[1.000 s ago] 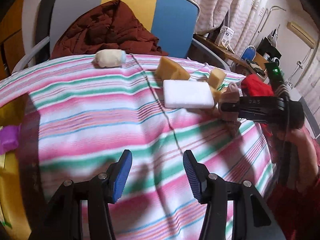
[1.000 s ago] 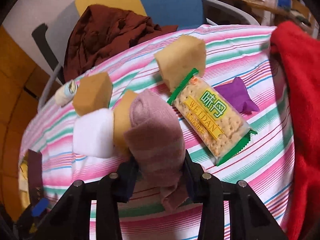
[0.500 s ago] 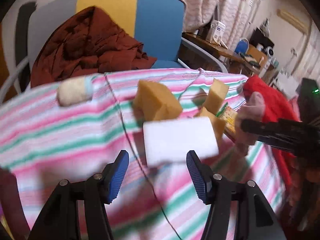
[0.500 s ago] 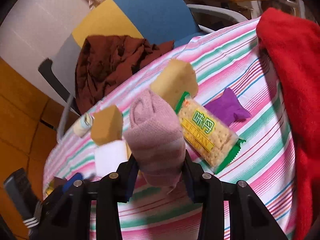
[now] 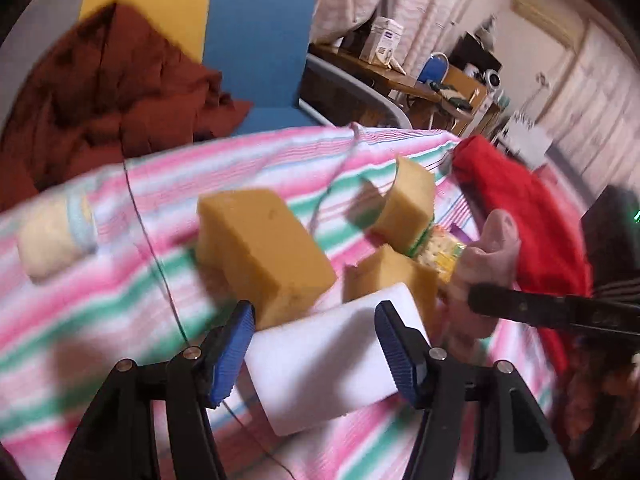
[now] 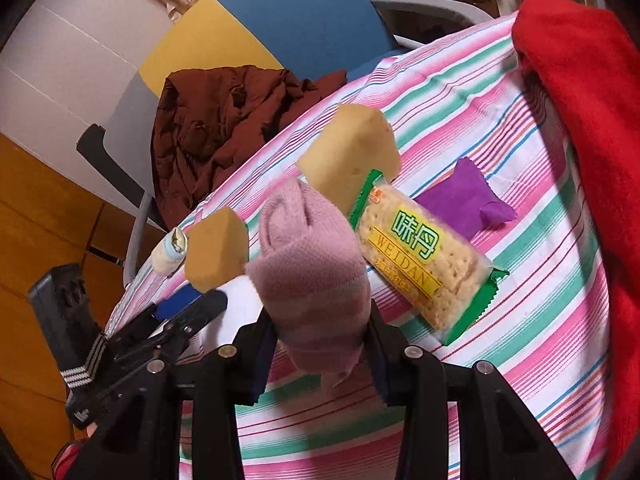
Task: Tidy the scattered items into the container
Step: 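Grasp the white foam block with the left tool while the right grasps the pink striped sock, then carry the white block and pink sock over the gold tin with both tools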
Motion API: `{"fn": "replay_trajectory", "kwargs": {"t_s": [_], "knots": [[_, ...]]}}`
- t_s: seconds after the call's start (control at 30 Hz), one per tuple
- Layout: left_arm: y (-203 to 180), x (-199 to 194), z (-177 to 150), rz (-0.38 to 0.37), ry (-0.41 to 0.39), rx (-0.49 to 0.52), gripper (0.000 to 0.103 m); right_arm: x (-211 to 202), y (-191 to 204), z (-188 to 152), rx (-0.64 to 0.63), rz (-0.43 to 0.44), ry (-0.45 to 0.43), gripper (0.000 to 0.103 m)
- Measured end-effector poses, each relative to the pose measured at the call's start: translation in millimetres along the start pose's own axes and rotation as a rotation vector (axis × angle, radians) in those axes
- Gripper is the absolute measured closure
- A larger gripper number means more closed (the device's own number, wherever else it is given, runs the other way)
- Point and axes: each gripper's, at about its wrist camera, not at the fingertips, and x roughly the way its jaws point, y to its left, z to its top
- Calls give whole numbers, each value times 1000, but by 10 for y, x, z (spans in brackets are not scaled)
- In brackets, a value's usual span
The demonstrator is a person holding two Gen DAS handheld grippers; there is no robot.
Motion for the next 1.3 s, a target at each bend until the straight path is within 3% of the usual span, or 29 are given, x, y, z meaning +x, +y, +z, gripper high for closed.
{"fn": "replay_trajectory", "kwargs": {"t_s": [0.1,0.2,0.33,0.47,0.63,0.73,0.87,0.93,1.0,1.03,1.07,1.3], "knots": [[-96,-51,-158,-63,58,49,41,-6,-55,11,27,-1,-3,62],[-304,-154,-401,-59,94,155,41,-25,-85,16,40,1,-7,62],[-459,-313,-628,-87,92,175,39,-35,-74,9,30,-3,-9,62],[-530,-425,-707,-8,46,214,36,-34,-57,-1,17,-12,-8,62],[-729,-308,-668,56,67,314,34,-18,-52,-8,3,-22,1,62],[-783,-214,-651,56,80,333,34,-9,-30,-14,-14,-27,4,62],[-817,-36,-723,176,85,356,35,-16,-11,-18,-28,-21,-4,62],[-766,32,-744,230,67,334,46,-27,-16,-15,-27,-21,-10,62],[-659,-6,-768,211,20,264,54,-18,-30,-14,-20,-22,-5,62],[-592,-43,-787,228,-15,224,67,-16,-30,-18,-18,-23,-4,62],[-550,-67,-800,237,-35,197,72,-10,-29,-16,-19,-23,-1,62],[-453,-195,-848,194,-73,84,68,18,-3,-15,-40,-38,5,62]]}}
